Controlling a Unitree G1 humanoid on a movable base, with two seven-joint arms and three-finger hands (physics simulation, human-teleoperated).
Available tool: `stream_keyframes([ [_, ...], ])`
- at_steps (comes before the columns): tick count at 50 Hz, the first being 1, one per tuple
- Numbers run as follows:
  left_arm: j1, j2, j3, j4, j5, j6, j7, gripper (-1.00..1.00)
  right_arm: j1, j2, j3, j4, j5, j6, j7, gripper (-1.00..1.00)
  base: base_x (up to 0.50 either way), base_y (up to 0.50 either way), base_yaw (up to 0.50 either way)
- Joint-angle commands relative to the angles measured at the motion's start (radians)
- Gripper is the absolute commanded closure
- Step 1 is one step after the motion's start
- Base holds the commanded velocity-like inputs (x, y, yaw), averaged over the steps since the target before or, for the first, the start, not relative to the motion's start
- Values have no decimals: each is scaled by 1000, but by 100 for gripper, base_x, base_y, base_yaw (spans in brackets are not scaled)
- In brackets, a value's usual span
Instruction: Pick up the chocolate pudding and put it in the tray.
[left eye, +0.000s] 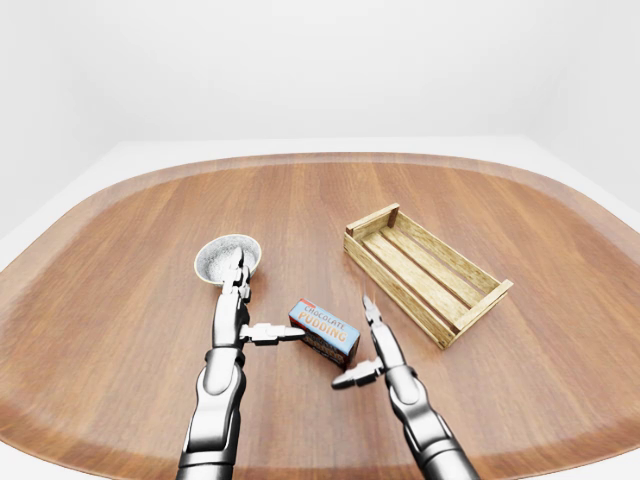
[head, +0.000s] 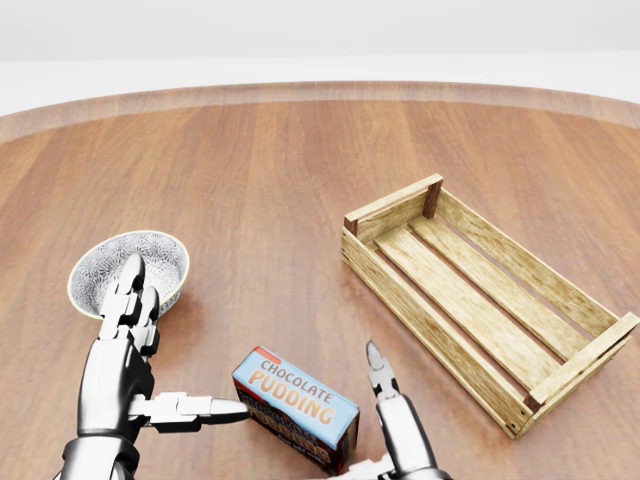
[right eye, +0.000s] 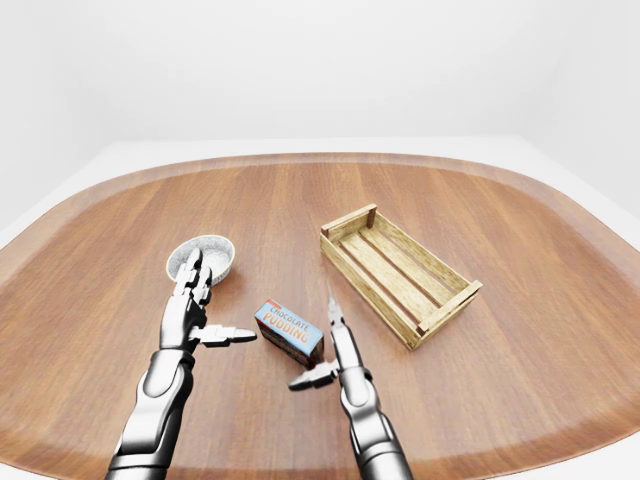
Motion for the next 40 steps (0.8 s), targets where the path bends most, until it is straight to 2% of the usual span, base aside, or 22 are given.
stream_keyframes([
  [1,0,1,-2,-2,1,9,-5,-100,-8,2,-1,35,-7,0,-2,-94,0,0,0],
  [3,0,1,-2,-4,1,11,-5,-100,-6,2,-1,28,-7,0,1,-68,0,0,0],
  [5,0,1,-1,-6,1,13,-5,-100,-5,3,0,28,-6,0,2,-28,0,0,0],
  [6,-1,1,-1,-5,1,13,-5,-100,-4,3,0,30,-6,0,1,4,0,0,0],
  [7,-1,1,-1,-7,1,14,-5,-100,-3,3,1,23,-7,0,3,100,0,0,0],
  [14,-2,1,-1,1,1,7,-6,-100,-5,2,0,35,-6,0,2,100,0,0,0],
  [25,-2,2,-1,-3,0,12,-5,-100,-4,3,-2,25,-9,0,-1,100,0,0,0],
  [40,-2,2,-1,-3,0,12,-6,-100,30,-1,6,-133,4,0,11,100,0,0,0],
])
